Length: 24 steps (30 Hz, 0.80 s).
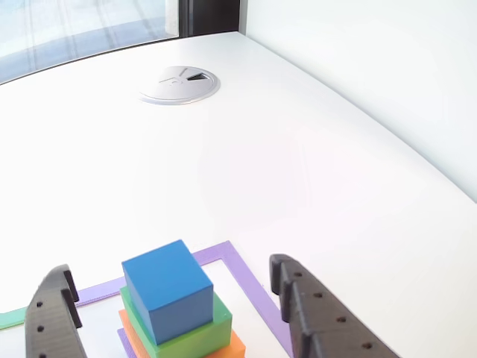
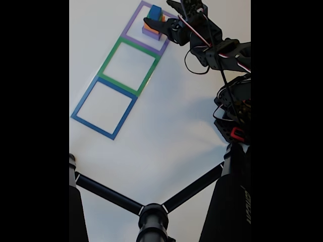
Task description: Tower of hanoi
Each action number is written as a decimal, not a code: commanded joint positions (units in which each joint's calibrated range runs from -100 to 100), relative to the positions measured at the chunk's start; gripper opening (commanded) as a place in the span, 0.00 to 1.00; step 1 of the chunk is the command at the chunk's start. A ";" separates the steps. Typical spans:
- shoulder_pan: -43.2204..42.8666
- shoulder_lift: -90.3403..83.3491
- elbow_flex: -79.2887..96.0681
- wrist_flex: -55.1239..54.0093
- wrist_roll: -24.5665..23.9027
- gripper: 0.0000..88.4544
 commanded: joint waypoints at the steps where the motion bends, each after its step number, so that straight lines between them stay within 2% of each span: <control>1: -1.18 1.00 -3.29 -1.98 0.00 0.35; 16: -4.92 8.27 -5.47 -7.41 0.00 0.34; 24: -5.59 8.83 -4.93 -7.97 0.00 0.26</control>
